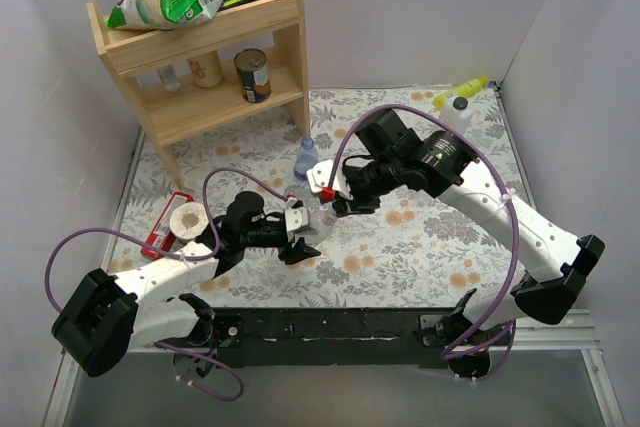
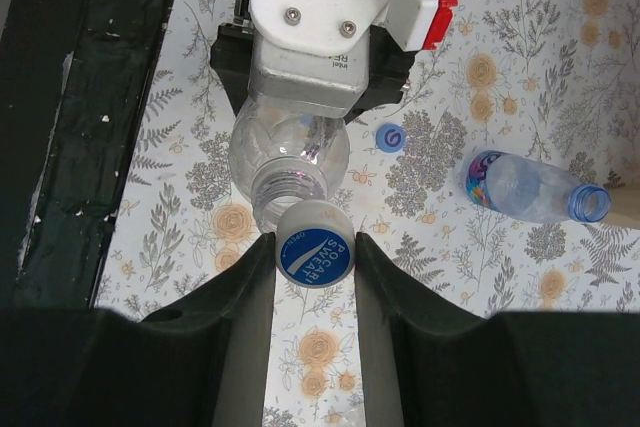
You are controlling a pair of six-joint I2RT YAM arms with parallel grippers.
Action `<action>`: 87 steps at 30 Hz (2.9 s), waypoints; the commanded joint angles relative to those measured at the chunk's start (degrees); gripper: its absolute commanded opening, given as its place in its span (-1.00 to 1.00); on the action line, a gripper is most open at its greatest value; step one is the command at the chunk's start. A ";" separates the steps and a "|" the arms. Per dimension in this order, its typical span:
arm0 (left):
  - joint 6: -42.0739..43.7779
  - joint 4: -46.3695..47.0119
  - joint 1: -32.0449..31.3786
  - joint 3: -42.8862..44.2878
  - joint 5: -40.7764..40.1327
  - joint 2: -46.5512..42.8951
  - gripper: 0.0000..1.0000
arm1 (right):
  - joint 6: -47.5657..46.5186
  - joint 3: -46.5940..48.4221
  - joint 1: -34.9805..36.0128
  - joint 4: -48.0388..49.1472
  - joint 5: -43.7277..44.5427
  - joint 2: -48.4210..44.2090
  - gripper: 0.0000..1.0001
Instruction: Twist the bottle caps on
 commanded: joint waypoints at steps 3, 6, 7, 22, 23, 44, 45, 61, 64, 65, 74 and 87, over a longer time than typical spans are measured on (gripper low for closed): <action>0.22 4.03 -0.55 0.32 0.72 -1.41 -1.00 | -1.18 0.65 0.44 -0.04 -2.28 0.14 -0.35; -1.01 5.35 -0.55 -0.21 0.01 -1.32 -1.00 | -2.76 1.52 0.44 -2.67 -3.33 0.75 -0.35; -1.36 5.70 -0.55 -0.47 -0.77 -1.32 -1.00 | -3.11 1.61 0.44 -3.21 -3.51 0.93 -0.34; -0.93 8.60 -0.55 -0.21 -0.25 -0.53 -1.00 | -3.56 -0.66 0.44 0.29 -2.38 0.23 -0.35; -0.84 8.43 -0.55 -0.12 -0.17 -0.53 -1.00 | -3.47 -1.19 0.44 2.22 -1.24 -0.12 -0.35; 2.76 11.24 -0.81 0.23 -2.18 0.35 -1.00 | -6.98 -2.96 0.44 -2.42 -4.04 1.54 -0.31; 3.37 10.98 -0.81 0.32 -2.36 0.35 -1.00 | -6.90 -3.04 0.44 -2.34 -3.95 1.72 -0.31; -8.40 23.54 -1.34 -1.96 -18.61 -1.15 -1.00 | 17.08 -3.05 0.44 3.21 0.61 5.75 -0.36; -6.65 24.59 -1.51 -3.02 -20.90 -1.06 -1.00 | 22.01 -0.67 0.44 2.76 0.71 8.57 -0.37; -6.03 24.68 -1.51 -3.28 -22.04 -0.97 -1.00 | 22.28 -0.67 0.53 3.02 0.71 8.66 -0.37; -6.73 22.40 -1.60 -5.13 -25.21 -1.32 -1.00 | 24.92 3.98 0.44 0.48 2.64 12.18 -0.33; -8.05 18.45 -1.60 -8.21 -22.58 -2.29 -1.00 | 23.78 6.45 0.44 -0.22 3.61 12.09 0.01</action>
